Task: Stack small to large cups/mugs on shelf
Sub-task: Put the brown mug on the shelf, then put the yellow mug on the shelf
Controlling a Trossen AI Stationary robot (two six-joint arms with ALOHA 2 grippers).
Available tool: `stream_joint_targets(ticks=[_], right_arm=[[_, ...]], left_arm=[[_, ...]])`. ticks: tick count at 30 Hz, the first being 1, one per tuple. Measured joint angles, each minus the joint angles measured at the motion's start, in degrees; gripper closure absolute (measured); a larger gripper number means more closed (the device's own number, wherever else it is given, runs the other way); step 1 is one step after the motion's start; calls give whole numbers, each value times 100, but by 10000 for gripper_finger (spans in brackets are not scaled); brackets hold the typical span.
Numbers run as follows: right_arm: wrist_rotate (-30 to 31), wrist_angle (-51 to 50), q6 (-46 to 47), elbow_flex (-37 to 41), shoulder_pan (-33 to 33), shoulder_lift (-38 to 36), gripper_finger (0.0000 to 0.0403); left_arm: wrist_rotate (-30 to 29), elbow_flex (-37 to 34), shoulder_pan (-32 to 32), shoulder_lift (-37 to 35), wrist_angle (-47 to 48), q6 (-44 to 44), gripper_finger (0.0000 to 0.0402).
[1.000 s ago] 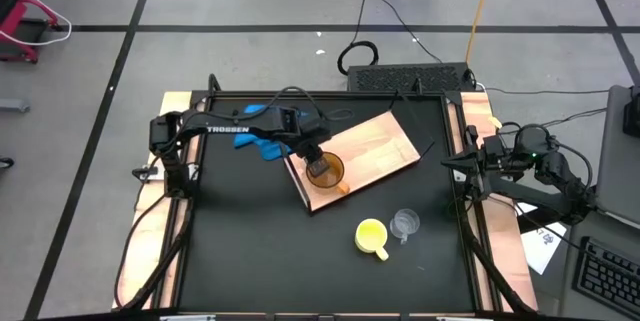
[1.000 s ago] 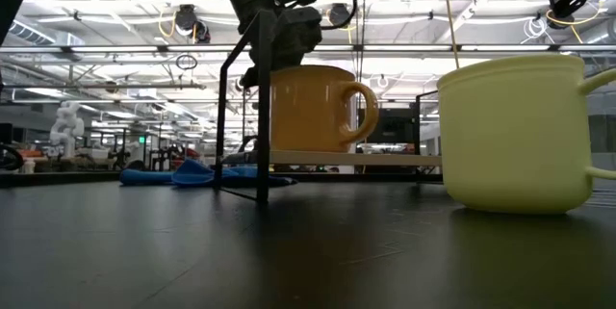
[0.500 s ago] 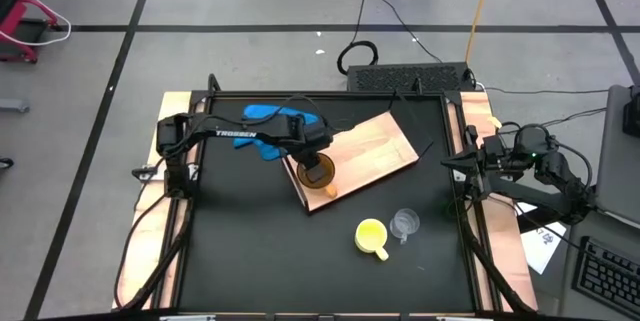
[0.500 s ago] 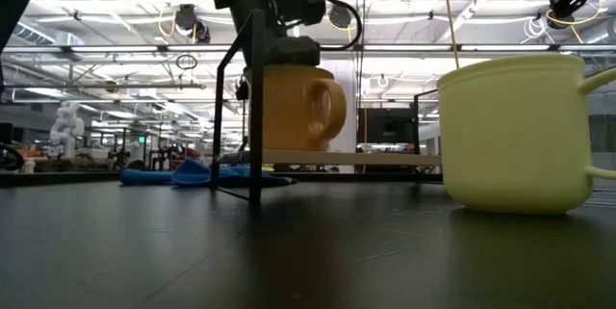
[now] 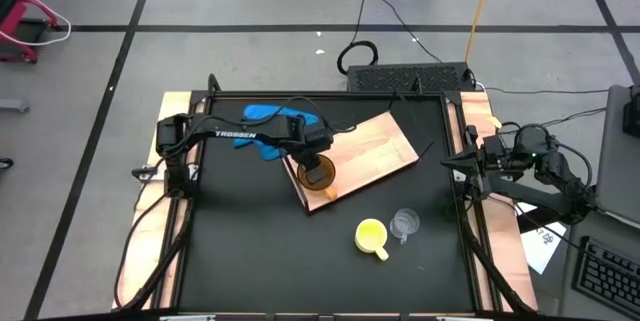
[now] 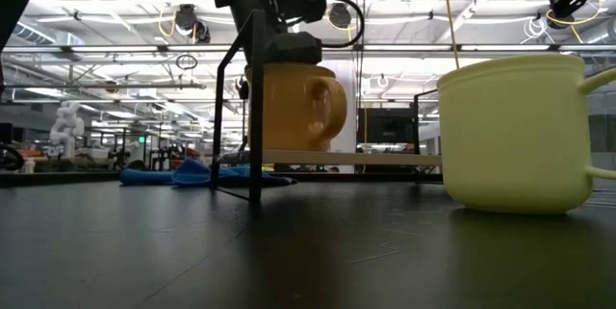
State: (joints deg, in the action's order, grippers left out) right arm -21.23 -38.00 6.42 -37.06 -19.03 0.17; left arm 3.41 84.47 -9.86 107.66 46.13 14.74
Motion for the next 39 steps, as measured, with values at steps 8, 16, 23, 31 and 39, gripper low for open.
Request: stream_joint_targets(ticks=[8, 16, 23, 31, 39], right_arm=[[1, 1, 0, 0, 0, 1, 403], [1, 1, 0, 0, 2, 1, 403], [1, 1, 0, 0, 1, 1, 403], [1, 2, 0, 0, 0, 1, 403], [1, 0, 0, 0, 1, 1, 403]], left_arm=[[106, 7, 46, -4, -106, -257, 321], [97, 13, 56, -48, -166, -264, 220], [62, 13, 56, -48, -168, -264, 145], [60, 13, 53, -48, -155, -262, 124], [57, 13, 53, -48, -146, -233, 123]])
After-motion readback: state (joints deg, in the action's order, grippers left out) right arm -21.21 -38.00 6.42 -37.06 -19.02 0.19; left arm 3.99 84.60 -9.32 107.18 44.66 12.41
